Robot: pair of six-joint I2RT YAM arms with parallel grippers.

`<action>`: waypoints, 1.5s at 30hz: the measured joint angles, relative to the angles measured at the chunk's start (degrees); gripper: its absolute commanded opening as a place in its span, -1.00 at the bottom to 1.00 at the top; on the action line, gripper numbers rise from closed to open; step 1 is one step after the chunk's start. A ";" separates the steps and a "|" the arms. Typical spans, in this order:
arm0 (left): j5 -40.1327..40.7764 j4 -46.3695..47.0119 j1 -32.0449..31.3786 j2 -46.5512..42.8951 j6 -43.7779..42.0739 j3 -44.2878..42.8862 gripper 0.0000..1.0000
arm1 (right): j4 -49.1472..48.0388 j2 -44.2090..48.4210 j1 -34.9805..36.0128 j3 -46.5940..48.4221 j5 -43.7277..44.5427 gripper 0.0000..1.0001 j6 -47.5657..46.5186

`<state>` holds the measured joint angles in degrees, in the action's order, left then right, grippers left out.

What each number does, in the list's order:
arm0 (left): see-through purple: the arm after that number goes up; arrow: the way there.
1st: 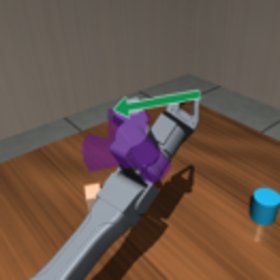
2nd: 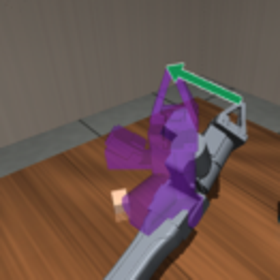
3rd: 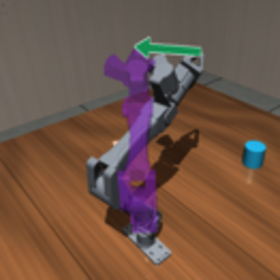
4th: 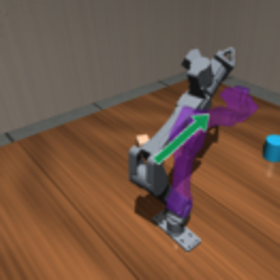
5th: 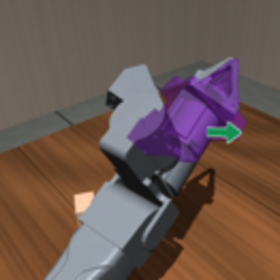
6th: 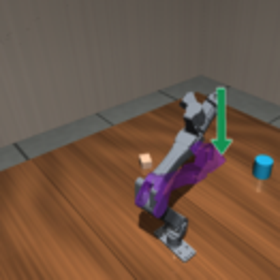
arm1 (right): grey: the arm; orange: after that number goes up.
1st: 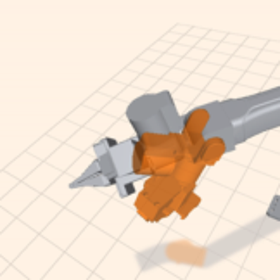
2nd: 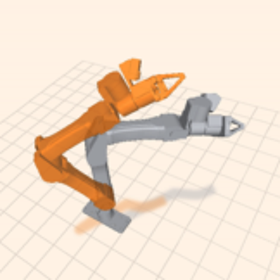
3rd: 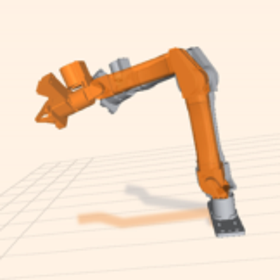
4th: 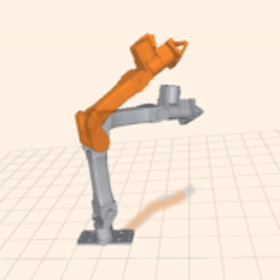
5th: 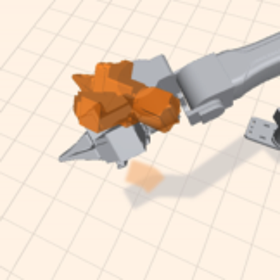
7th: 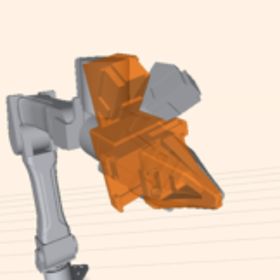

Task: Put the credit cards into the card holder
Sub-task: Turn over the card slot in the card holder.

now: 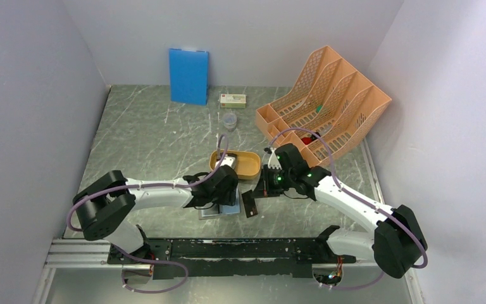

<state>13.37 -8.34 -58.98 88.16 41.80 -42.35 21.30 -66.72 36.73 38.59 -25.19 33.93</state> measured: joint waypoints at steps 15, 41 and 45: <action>6.67 2.12 -0.76 2.40 -0.15 -0.24 -0.87 | -0.39 -0.68 1.03 -0.48 1.60 -1.00 0.31; 7.52 5.77 -0.76 1.51 1.75 2.19 -0.90 | -7.28 -9.29 3.10 -3.34 -2.38 -1.00 5.22; 7.61 5.79 -0.76 1.40 2.03 2.36 -0.90 | -4.33 -8.48 3.10 -3.19 -1.05 -1.00 4.24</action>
<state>20.97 -2.55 -59.75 89.56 43.83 -39.99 16.97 -75.20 39.83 35.40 -26.24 38.17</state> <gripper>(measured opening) 0.056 0.007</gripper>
